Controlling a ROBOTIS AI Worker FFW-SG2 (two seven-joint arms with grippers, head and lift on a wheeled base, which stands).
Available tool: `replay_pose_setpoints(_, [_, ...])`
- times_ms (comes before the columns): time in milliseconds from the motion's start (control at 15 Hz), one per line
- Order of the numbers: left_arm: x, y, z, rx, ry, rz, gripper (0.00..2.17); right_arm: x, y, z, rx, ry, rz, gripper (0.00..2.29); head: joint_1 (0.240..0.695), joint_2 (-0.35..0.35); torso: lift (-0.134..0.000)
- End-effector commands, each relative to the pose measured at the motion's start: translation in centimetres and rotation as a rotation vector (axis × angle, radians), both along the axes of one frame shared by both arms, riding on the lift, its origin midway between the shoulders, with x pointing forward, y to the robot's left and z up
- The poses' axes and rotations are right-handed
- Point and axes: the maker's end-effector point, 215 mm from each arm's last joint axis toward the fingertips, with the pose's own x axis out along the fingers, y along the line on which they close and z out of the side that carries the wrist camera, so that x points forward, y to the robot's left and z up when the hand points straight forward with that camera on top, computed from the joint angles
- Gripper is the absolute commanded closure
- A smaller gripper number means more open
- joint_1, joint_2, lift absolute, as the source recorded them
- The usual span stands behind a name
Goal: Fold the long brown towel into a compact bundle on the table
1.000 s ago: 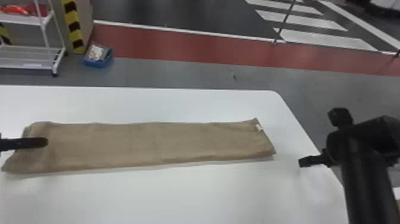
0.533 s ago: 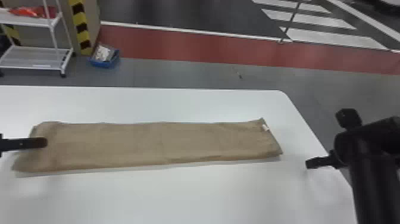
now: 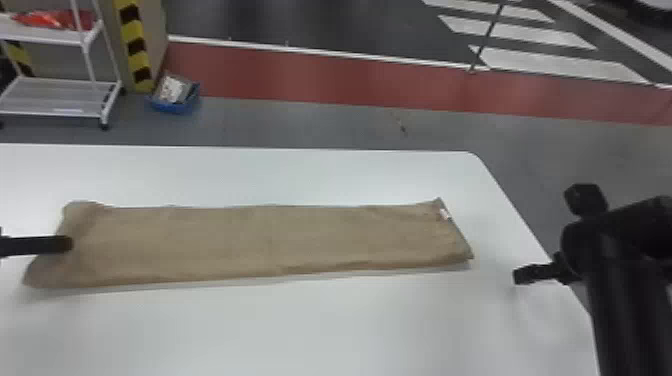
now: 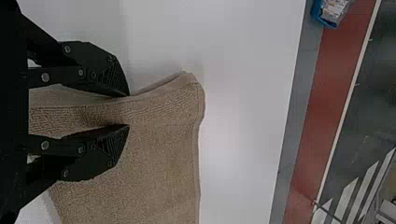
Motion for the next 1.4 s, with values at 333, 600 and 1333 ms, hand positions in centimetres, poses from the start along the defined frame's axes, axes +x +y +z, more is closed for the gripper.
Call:
replay_pose_setpoints(333, [-1.1,-1.6,2.6,-0.11,-0.01,-0.05,2.14,0.0,0.1,0.0,0.002,0.0,-0.003,0.08,0.695,-0.247,-0.125])
replay_pose_setpoints(600, [-2.8,-4.2,6.3,-0.22,0.019,-0.025,2.14,0.0,-0.3,0.4,0.005,-0.014,-0.014,0.08,0.695,-0.266,-0.125])
replay_pose_setpoints(1333, [-1.4,-23.8,18.1,-0.236,-0.201,-0.278,2.14,-1.3,-0.6,0.3,0.026,-0.03,-0.038,0.08,0.695,-0.35,-0.125])
